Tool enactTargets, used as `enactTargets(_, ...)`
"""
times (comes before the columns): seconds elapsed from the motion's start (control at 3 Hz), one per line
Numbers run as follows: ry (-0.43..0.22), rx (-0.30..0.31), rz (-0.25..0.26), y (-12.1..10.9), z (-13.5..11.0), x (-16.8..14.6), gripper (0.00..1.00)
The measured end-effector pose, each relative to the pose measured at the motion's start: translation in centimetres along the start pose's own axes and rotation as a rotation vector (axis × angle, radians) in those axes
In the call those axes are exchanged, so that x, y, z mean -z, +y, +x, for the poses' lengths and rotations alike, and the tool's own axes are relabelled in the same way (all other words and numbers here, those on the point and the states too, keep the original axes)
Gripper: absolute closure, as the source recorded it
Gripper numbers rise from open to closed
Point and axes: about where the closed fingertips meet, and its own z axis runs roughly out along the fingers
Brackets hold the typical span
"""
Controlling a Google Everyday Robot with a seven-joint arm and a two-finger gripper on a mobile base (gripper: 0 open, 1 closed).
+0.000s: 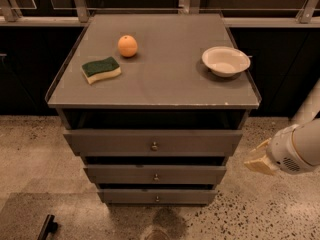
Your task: Open top drawer
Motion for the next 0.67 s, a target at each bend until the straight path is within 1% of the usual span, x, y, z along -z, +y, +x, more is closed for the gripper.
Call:
enactTargets(0.33,-0.091,-0.035,0.016,0.2,0.6,-2.5,1.00)
enactTargets(0.67,-0.244,-0.070,0.081,-1.2,-0.1,-4.7,1.00)
